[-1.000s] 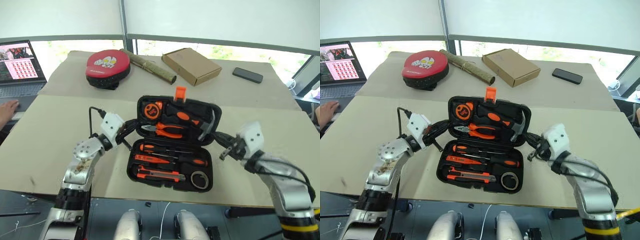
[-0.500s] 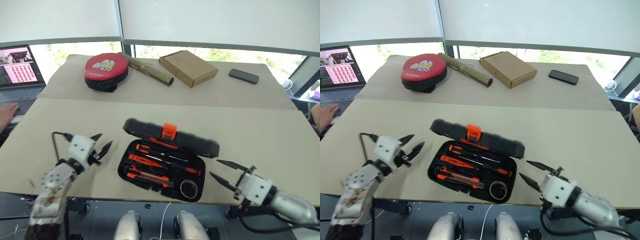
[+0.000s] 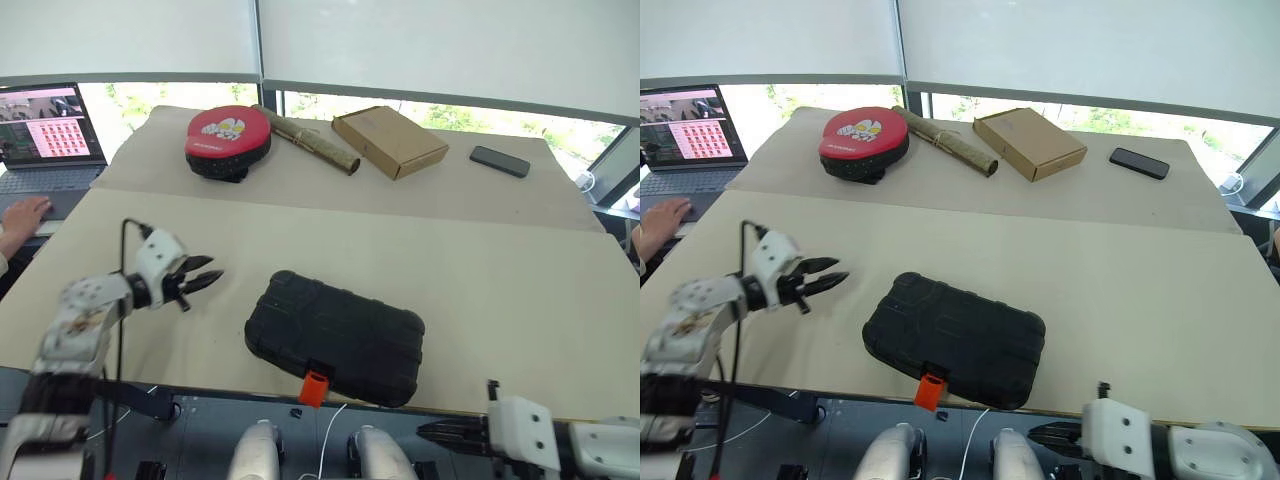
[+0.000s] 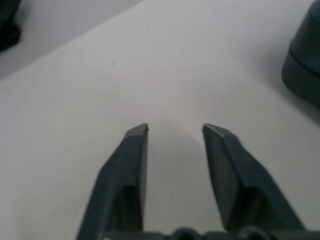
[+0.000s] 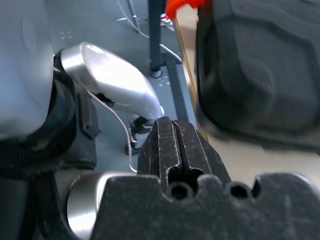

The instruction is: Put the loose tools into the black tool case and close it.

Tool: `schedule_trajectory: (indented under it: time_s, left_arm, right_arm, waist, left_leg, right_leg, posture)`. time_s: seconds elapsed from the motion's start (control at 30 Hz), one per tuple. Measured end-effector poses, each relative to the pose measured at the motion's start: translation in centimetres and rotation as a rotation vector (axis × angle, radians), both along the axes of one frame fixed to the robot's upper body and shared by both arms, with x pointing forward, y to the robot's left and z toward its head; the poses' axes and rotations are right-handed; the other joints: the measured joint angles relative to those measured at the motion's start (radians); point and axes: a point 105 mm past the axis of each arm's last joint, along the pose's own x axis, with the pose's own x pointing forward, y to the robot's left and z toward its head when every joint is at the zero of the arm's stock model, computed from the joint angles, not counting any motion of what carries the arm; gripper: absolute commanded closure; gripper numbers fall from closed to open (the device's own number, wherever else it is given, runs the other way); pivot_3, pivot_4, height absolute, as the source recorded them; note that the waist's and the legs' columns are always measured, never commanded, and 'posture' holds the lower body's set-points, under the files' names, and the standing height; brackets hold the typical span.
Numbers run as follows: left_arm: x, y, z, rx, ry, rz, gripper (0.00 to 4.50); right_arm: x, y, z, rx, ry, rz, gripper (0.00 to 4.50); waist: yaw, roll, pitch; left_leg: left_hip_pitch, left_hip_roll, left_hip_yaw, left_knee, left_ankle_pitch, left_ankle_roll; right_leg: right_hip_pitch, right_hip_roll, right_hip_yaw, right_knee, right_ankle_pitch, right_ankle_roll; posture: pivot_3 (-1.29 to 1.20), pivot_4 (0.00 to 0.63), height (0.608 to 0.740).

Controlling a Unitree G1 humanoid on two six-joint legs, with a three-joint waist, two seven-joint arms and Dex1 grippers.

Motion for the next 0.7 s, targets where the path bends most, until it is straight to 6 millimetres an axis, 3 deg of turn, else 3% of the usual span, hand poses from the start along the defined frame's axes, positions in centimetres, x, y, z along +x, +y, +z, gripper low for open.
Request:
schedule_trajectory:
  time_s: [0.03,0.13,0.23,0.37,0.47,0.7]
  left_arm:
    - [0.6,-0.8,0.0,0.001,-0.001,-0.029,4.46]
    - [2.4,-5.3,0.6,0.002,-0.016,-0.164,4.46]
    - [2.7,-7.0,0.7,0.032,-0.005,-0.246,4.46]
    - [1.7,-8.4,-0.5,0.082,0.048,-0.370,4.46]
    - [1.0,-7.9,-0.6,0.116,0.081,-0.425,4.46]
    - [-2.3,-7.6,-1.6,0.139,0.203,-0.572,4.46]
  right_arm:
    - [0.3,0.3,-0.2,0.006,0.012,-0.009,4.50]
    - [1.2,1.8,-0.5,0.035,0.021,-0.001,4.50]
    - [1.4,2.7,-0.9,0.045,0.041,0.000,4.50]
    - [2.3,2.7,-1.3,0.054,0.037,-0.058,4.50]
    - [3.7,1.1,-1.6,0.042,0.021,-0.153,4.50]
    - [8.7,-5.9,-2.4,-0.082,-0.123,-0.509,4.50]
  waist:
    - [-0.001,0.000,0.000]
    - [0.003,-0.001,0.000]
    - [-0.001,-0.001,0.000]
    - [-0.013,-0.001,0.000]
    - [-0.014,-0.001,0.000]
    - [-0.010,0.000,0.001]
  left_leg:
    - [0.000,0.000,-0.001,0.000,0.000,0.000]
    - [-0.004,0.000,-0.002,0.001,0.000,0.000]
    - [-0.004,0.000,-0.003,0.001,0.000,0.000]
    - [-0.003,0.000,-0.004,0.001,0.000,0.000]
    - [-0.003,0.000,-0.003,0.001,0.000,0.000]
    - [-0.003,0.000,-0.003,0.001,0.000,0.000]
  right_leg:
    - [0.000,0.001,0.000,0.000,0.000,0.001]
    - [-0.001,0.003,0.000,0.000,0.000,0.002]
    - [-0.002,0.003,0.000,0.000,0.000,0.002]
    - [-0.001,0.004,0.000,0.001,0.000,0.002]
    - [0.000,0.003,0.000,0.001,0.000,0.003]
    - [0.000,0.003,0.000,0.001,-0.001,0.003]
  posture:
    - [0.00,0.150,0.740]
    - [0.00,0.150,0.740]
    - [0.00,0.150,0.740]
    - [0.00,0.150,0.740]
    - [0.00,0.150,0.740]
    - [0.00,0.150,0.740]
